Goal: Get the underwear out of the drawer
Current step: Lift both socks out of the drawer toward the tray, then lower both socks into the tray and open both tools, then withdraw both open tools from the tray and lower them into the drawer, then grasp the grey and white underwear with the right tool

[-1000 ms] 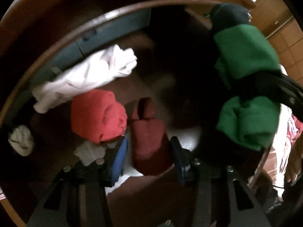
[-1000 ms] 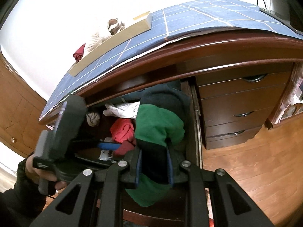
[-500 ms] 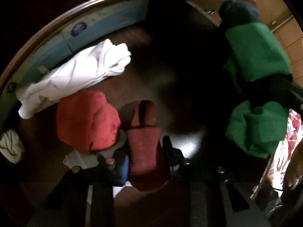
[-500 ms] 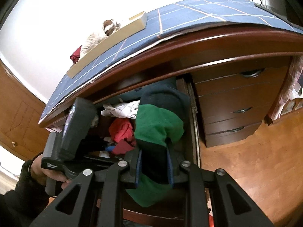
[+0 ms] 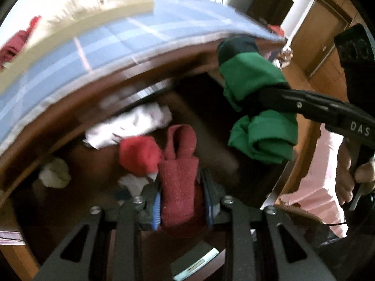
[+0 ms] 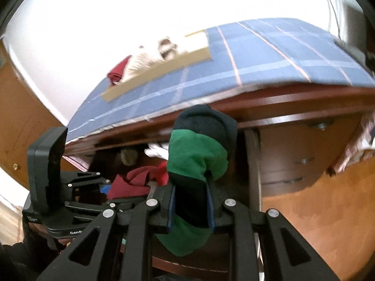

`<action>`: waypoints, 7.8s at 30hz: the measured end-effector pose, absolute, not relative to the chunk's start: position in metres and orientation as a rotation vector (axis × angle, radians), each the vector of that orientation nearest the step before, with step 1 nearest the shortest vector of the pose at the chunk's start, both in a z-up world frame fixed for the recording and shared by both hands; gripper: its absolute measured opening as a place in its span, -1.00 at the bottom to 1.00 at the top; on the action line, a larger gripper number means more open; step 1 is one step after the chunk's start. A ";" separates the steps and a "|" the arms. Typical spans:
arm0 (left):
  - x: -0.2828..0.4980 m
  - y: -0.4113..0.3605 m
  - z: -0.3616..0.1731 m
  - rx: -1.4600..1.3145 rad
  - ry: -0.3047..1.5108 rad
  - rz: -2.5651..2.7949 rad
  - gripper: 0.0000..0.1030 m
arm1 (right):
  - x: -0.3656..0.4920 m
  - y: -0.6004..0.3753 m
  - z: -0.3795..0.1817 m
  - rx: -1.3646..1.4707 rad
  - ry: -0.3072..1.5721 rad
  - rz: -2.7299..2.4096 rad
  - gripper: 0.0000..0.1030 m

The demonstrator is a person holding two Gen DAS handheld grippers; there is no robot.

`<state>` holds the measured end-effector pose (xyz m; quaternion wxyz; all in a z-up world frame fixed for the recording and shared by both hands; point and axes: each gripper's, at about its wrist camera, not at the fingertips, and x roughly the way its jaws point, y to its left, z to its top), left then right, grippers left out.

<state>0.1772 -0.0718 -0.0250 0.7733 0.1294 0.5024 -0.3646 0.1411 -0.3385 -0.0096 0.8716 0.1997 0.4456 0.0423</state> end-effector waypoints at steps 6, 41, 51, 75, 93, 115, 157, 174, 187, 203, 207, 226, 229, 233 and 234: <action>0.189 -0.051 0.029 0.224 0.939 -0.747 -0.48 | 0.167 -0.330 0.036 0.339 0.855 0.125 -0.54; 0.455 -0.083 0.062 0.069 0.677 -0.343 -0.47 | 0.473 -0.358 0.053 0.025 0.689 -0.027 -0.54; 0.508 -0.105 0.036 0.109 0.763 -0.268 -0.47 | 0.528 -0.354 0.020 -0.003 0.824 -0.045 -0.54; 0.521 -0.108 0.018 0.056 0.861 -0.246 -0.03 | 0.561 -0.370 -0.022 0.079 0.986 -0.042 -0.21; 0.458 -0.083 0.059 -0.024 0.400 -0.205 1.00 | 0.473 -0.362 0.033 0.155 0.531 -0.245 0.44; 0.396 -0.065 0.058 0.041 0.180 -0.089 1.00 | 0.403 -0.327 0.027 0.094 0.319 -0.277 0.45; 0.256 -0.022 0.019 -0.042 0.427 -0.131 1.00 | 0.266 -0.283 0.026 0.099 0.420 -0.220 0.45; 0.205 -0.014 -0.018 0.055 0.561 -0.166 1.00 | 0.214 -0.267 0.000 0.147 0.576 -0.147 0.45; 0.189 -0.005 -0.055 0.114 0.769 -0.171 1.00 | 0.177 -0.258 -0.030 0.171 0.777 -0.022 0.44; 0.175 0.036 -0.085 0.161 0.938 -0.153 1.00 | 0.150 -0.248 -0.067 0.123 1.086 0.150 0.44; 0.181 0.040 -0.089 0.140 0.981 -0.144 1.00 | 0.189 -0.224 -0.089 0.136 1.171 0.280 0.33; 0.192 0.022 -0.100 0.240 1.037 -0.249 1.00 | 0.264 -0.171 -0.171 0.028 1.545 0.238 -0.13; 0.191 0.013 -0.102 0.276 1.051 -0.293 1.00 | 0.254 -0.177 -0.168 -0.009 1.537 0.260 -0.46; 0.195 -0.001 -0.108 0.293 1.085 -0.363 1.00 | 0.230 -0.203 -0.158 0.053 1.508 0.242 -0.55; 0.197 -0.004 -0.109 0.294 1.094 -0.371 1.00 | 0.224 -0.209 -0.155 0.077 1.496 0.235 -0.55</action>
